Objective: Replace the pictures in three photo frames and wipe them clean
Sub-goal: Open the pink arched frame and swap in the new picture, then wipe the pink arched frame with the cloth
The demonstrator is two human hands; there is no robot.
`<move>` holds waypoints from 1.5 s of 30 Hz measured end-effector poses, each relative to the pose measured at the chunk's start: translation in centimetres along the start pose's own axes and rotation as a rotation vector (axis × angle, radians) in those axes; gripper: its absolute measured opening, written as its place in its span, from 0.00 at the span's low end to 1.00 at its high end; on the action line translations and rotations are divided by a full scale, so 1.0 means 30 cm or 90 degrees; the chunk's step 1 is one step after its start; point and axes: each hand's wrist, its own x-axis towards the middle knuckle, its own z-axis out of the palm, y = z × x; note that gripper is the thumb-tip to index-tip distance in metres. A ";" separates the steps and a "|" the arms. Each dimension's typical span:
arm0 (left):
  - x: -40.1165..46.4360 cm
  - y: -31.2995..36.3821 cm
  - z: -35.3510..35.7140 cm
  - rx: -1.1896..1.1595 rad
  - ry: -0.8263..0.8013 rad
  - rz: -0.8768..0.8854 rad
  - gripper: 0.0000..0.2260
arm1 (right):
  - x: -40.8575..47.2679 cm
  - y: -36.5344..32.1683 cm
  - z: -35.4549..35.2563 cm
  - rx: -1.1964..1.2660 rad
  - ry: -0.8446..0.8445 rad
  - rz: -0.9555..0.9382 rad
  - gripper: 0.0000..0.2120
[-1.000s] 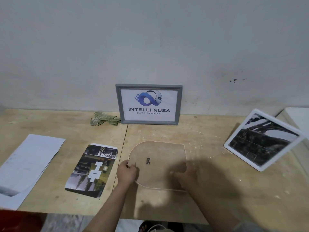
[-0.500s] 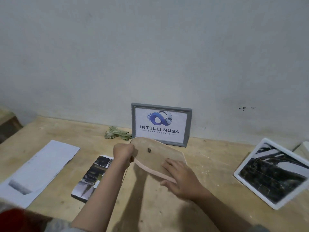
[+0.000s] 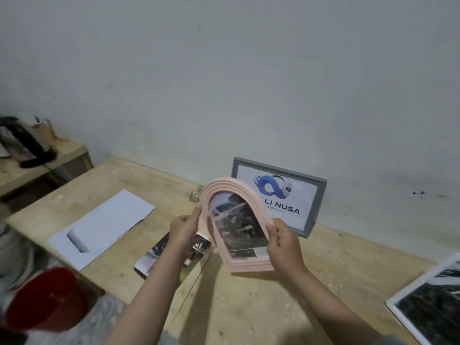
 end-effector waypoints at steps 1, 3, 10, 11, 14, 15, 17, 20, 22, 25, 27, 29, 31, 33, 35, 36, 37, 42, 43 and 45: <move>0.007 -0.030 -0.023 0.043 0.001 0.001 0.19 | 0.012 -0.010 0.012 0.054 -0.006 0.051 0.11; 0.017 -0.086 -0.066 0.096 -0.036 -0.013 0.17 | 0.038 -0.010 0.054 0.124 -0.023 0.148 0.12; 0.110 -0.156 -0.183 0.047 -0.091 -0.053 0.16 | 0.108 0.120 0.309 0.216 -0.139 0.394 0.25; 0.131 -0.158 -0.197 0.032 -0.076 -0.052 0.16 | 0.120 0.116 0.343 0.225 -0.151 0.410 0.24; 0.196 -0.155 -0.249 -0.002 -0.008 -0.052 0.15 | 0.162 0.085 0.448 0.229 -0.175 0.432 0.20; 0.239 -0.148 -0.280 0.008 0.021 -0.050 0.15 | 0.187 0.068 0.507 0.224 -0.166 0.419 0.16; 0.304 -0.126 -0.342 0.023 0.062 -0.050 0.14 | 0.246 0.025 0.589 0.185 -0.146 0.360 0.12; 0.418 -0.099 -0.449 0.030 0.085 -0.029 0.13 | 0.368 -0.007 0.702 0.003 -0.161 0.209 0.11; 0.491 -0.074 -0.516 0.025 0.102 -0.015 0.14 | 0.461 0.014 0.776 -0.143 -0.204 0.127 0.17; 0.602 -0.040 -0.601 0.007 0.112 -0.018 0.13 | 0.591 0.066 0.890 -0.338 -0.293 0.103 0.26; 0.659 -0.027 -0.640 0.003 0.108 -0.026 0.12 | 0.653 0.098 0.943 -0.442 -0.330 0.093 0.30; 0.717 -0.024 -0.678 0.003 0.104 -0.035 0.12 | 0.694 0.107 0.994 -0.536 -0.373 0.078 0.28; 0.767 -0.034 -0.708 0.002 0.100 -0.044 0.12 | 0.722 0.094 1.028 -0.617 -0.401 0.057 0.21; 0.804 -0.044 -0.729 0.004 0.094 -0.043 0.13 | 0.745 0.078 1.050 -0.676 -0.408 0.033 0.15; 0.829 -0.050 -0.741 0.016 0.082 -0.042 0.13 | 0.764 0.078 1.057 -0.692 -0.410 0.023 0.12; 0.839 -0.053 -0.746 0.023 0.076 -0.044 0.13 | 0.772 0.080 1.056 -0.673 -0.403 0.033 0.11; 0.849 -0.053 -0.748 0.025 0.068 -0.045 0.13 | 0.779 0.080 1.051 -0.633 -0.389 0.053 0.11; 0.883 -0.036 -0.717 0.028 0.044 -0.037 0.14 | 0.790 0.016 1.004 -0.295 -0.213 0.097 0.17; 0.888 -0.031 -0.704 0.023 0.036 -0.029 0.14 | 0.788 -0.020 0.987 -0.266 -0.177 0.073 0.20; 0.884 -0.009 -0.667 0.018 0.010 0.002 0.19 | 0.779 -0.099 0.939 -0.247 -0.119 0.002 0.24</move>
